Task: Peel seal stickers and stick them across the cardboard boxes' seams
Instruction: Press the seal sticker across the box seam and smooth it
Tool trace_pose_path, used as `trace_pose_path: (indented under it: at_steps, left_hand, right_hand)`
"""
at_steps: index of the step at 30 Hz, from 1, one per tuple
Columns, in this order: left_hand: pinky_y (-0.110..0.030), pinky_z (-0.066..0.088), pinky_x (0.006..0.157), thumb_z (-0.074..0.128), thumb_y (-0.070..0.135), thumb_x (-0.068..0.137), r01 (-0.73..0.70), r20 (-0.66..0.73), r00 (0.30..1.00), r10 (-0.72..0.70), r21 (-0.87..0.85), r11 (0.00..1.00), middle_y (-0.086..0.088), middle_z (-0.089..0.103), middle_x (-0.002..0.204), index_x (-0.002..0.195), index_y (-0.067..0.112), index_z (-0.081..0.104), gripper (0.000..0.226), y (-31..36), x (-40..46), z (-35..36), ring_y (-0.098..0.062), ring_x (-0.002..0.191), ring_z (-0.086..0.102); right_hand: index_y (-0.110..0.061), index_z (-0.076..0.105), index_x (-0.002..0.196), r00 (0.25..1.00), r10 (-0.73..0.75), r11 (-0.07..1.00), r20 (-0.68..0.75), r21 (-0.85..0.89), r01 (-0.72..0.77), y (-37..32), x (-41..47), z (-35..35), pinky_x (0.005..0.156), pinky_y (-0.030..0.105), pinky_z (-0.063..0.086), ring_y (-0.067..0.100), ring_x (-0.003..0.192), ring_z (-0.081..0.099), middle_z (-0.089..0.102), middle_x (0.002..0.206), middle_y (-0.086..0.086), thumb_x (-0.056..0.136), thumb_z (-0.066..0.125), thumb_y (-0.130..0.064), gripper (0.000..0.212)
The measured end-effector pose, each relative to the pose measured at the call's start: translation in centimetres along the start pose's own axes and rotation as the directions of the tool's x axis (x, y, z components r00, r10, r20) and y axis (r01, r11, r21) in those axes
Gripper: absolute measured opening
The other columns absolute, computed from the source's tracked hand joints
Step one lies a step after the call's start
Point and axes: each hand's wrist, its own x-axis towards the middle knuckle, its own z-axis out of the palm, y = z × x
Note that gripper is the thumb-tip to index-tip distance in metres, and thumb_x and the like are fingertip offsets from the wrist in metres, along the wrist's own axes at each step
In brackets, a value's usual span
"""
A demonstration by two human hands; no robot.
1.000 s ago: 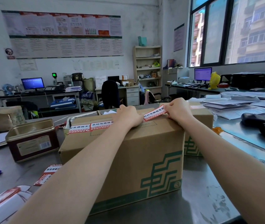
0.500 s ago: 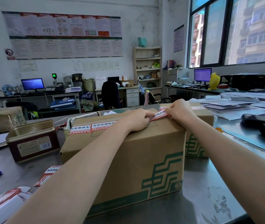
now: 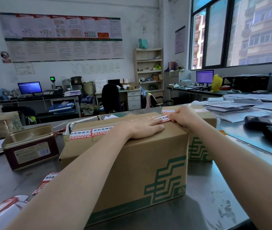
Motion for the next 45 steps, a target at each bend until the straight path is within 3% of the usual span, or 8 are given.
trace_pose_path:
  at_steps: [14, 20, 24, 27, 29, 35, 42, 45]
  left_hand:
    - [-0.049, 0.007, 0.117, 0.018, 0.069, 0.089, 0.008, 0.031, 0.999, -0.009, 0.021, 1.0, 0.008, 0.007, 0.159, 0.145, 0.05, 0.011, 0.059, -0.5, 0.7, 0.2, -0.013, 0.146, 0.005]
    - [-0.05, 0.007, 0.117, 0.017, 0.069, 0.089, 0.0, 0.035, 0.999, 0.0, 0.018, 1.0, 0.007, 0.007, 0.159, 0.143, 0.053, 0.011, 0.057, -0.5, 0.4, 0.1, -0.015, 0.146, 0.006]
    - [-0.049, 0.006, 0.117, 0.018, 0.065, 0.092, -0.006, 0.037, 0.999, 0.006, -0.006, 1.0, 0.007, 0.007, 0.159, 0.142, 0.055, 0.012, 0.051, -0.3, 0.0, 0.0, -0.015, 0.146, 0.005]
    - [-0.047, 0.005, 0.117, 0.019, 0.063, 0.094, -0.007, 0.043, 0.999, 0.008, -0.025, 1.0, 0.006, 0.007, 0.159, 0.142, 0.054, 0.013, 0.049, 0.0, -0.4, -0.2, -0.015, 0.146, 0.005]
    - [-0.047, 0.005, 0.117, 0.02, 0.062, 0.094, -0.008, 0.046, 0.999, 0.01, -0.045, 0.999, 0.006, 0.007, 0.159, 0.142, 0.055, 0.014, 0.049, 0.2, -0.5, -0.2, -0.016, 0.146, 0.006]
    - [-0.048, 0.007, 0.117, 0.02, 0.063, 0.093, -0.01, 0.041, 0.999, 0.012, -0.051, 0.999, 0.007, 0.009, 0.159, 0.141, 0.055, 0.016, 0.049, 0.3, -0.7, -0.3, -0.017, 0.146, 0.008]
    - [-0.039, 0.013, 0.116, 0.024, 0.052, 0.098, 0.009, -0.032, 0.999, -0.013, -0.106, 0.994, 0.007, 0.019, 0.157, 0.147, 0.036, 0.025, 0.051, 0.7, -1.2, -0.2, -0.014, 0.144, 0.017]
    - [-0.037, 0.014, 0.115, 0.024, 0.051, 0.099, 0.028, -0.043, 0.999, -0.032, -0.09, 0.996, 0.006, 0.019, 0.157, 0.148, 0.029, 0.022, 0.054, 0.9, -1.4, -0.2, -0.014, 0.144, 0.017]
  right_hand:
    - [-0.01, 0.057, 0.061, 0.998, 0.01, 0.998, 0.061, 0.061, -0.014, 0.5, -0.1, -0.1, 0.043, 0.022, 0.034, 0.014, 0.043, 0.039, 0.048, 0.053, 0.003, 0.09, 0.057, -0.021, 0.031]
    - [-0.01, 0.058, 0.065, 0.997, 0.02, 0.993, 0.079, 0.112, -0.029, 0.9, 0.1, 0.2, 0.055, 0.027, 0.041, 0.019, 0.062, 0.049, 0.056, 0.069, 0.009, 0.09, 0.057, -0.025, 0.029]
    - [0.0, 0.068, 0.084, 0.996, 0.019, 0.982, 0.082, 0.185, -0.034, 1.3, -0.1, 0.6, 0.07, 0.033, 0.047, 0.027, 0.076, 0.059, 0.062, 0.086, 0.024, 0.09, 0.056, -0.024, 0.028]
    - [-0.008, 0.054, 0.056, 0.999, 0.027, 0.989, 0.036, 0.144, -0.032, 2.1, 0.0, 0.8, 0.052, 0.026, 0.036, 0.018, 0.055, 0.046, 0.051, 0.06, 0.011, 0.09, 0.054, -0.023, 0.037]
    - [-0.012, 0.048, 0.049, 0.998, 0.059, 0.994, -0.028, 0.098, -0.056, 3.0, -0.1, 0.8, 0.044, 0.023, 0.031, 0.015, 0.045, 0.04, 0.045, 0.049, 0.003, 0.091, 0.053, -0.024, 0.044]
    - [-0.008, 0.066, 0.065, 0.987, 0.033, 0.991, -0.157, 0.136, -0.012, 2.8, 0.1, -0.2, 0.053, 0.024, 0.044, 0.014, 0.053, 0.052, 0.06, 0.059, 0.003, 0.094, 0.047, -0.019, 0.036]
    - [-0.002, 0.068, 0.07, 0.975, -0.093, 0.979, -0.202, 0.158, 0.126, -0.3, -0.4, 0.6, 0.055, 0.028, 0.042, 0.017, 0.054, 0.049, 0.058, 0.056, -0.001, 0.089, 0.049, -0.013, 0.029]
    - [0.001, 0.071, 0.075, 0.971, -0.135, 0.982, -0.197, 0.106, 0.158, -0.8, -0.5, 0.9, 0.051, 0.025, 0.038, 0.017, 0.057, 0.05, 0.064, 0.064, 0.007, 0.09, 0.05, -0.015, 0.03]
